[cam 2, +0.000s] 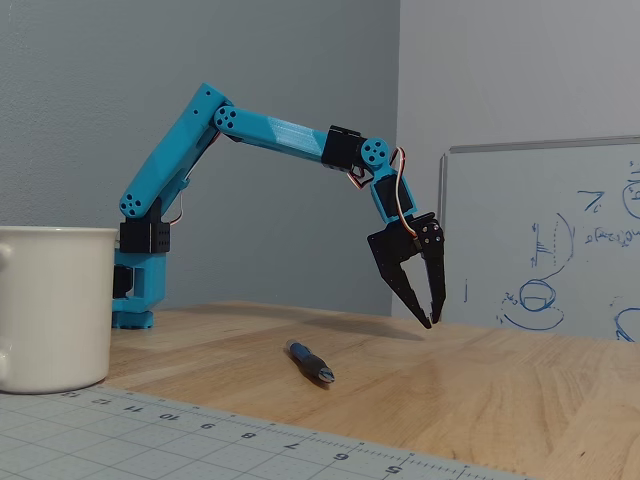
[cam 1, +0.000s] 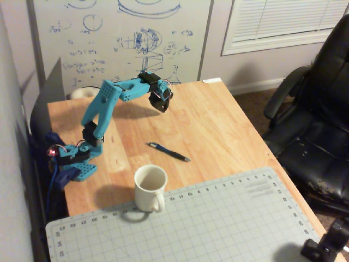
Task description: Touch the pen.
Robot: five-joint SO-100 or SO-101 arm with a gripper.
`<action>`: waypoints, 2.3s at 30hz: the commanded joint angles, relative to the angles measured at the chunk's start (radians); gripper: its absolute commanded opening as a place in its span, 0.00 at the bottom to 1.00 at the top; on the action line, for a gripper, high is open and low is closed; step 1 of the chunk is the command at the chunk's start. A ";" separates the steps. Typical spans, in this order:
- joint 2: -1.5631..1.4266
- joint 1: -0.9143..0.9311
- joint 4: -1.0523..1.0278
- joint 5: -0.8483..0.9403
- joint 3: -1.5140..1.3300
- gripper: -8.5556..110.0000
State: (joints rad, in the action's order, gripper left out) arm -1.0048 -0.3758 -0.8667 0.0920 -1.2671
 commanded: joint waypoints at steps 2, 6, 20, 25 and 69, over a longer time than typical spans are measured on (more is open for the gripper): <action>-2.326 0.258 -0.097 0.008 -1.873 0.08; -2.326 0.258 -0.097 0.008 -1.873 0.08; -2.326 0.255 -0.097 0.008 -1.873 0.08; -2.327 0.252 -0.097 -0.002 -1.873 0.08; -2.312 0.252 -0.081 -0.005 -1.727 0.08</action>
State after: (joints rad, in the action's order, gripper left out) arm -3.3211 -0.1243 -0.9679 0.0920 -3.1278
